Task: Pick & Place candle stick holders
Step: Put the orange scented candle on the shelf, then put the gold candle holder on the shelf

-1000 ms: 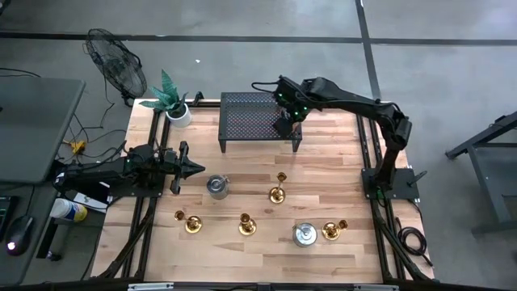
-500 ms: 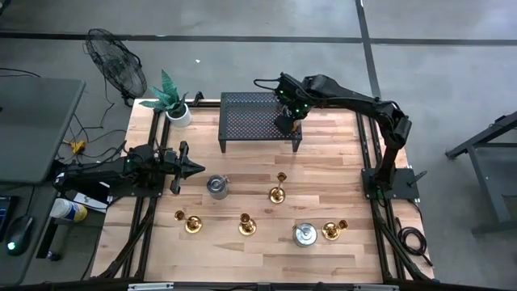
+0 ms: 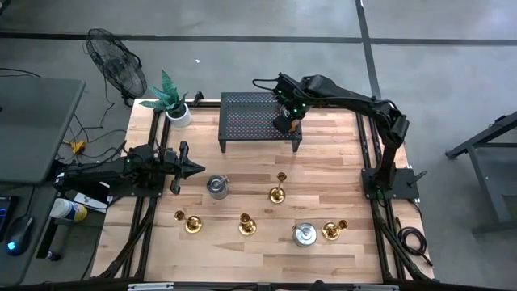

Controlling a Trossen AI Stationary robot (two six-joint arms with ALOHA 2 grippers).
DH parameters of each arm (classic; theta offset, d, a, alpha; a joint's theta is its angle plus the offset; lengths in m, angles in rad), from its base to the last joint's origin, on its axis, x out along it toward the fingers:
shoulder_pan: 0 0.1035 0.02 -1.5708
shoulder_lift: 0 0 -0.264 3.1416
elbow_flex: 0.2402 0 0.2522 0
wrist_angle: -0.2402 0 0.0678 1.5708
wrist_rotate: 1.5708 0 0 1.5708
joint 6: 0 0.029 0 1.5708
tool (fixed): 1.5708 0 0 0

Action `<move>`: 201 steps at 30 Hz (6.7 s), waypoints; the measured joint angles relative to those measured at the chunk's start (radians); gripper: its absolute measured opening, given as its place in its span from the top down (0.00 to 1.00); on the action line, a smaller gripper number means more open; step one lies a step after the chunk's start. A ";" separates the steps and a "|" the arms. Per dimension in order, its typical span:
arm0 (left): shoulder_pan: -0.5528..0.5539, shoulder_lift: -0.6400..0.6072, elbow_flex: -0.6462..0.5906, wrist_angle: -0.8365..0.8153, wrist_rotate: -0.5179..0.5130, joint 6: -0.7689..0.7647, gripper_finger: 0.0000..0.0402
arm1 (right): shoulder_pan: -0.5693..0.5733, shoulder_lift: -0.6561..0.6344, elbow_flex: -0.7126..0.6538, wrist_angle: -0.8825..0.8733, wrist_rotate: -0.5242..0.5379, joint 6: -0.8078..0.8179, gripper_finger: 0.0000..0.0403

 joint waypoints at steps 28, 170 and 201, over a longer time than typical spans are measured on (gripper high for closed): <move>0.000 0.000 0.000 0.000 -0.001 0.000 1.00 | 0.000 0.001 0.164 -0.089 0.048 -0.013 0.01; 0.000 0.000 0.000 0.000 -0.001 0.000 1.00 | 1.286 -1.014 -1.351 0.945 0.088 0.013 0.56; 0.000 0.000 0.000 0.000 -0.001 0.000 1.00 | 1.286 -1.014 -1.350 0.949 0.072 0.014 0.77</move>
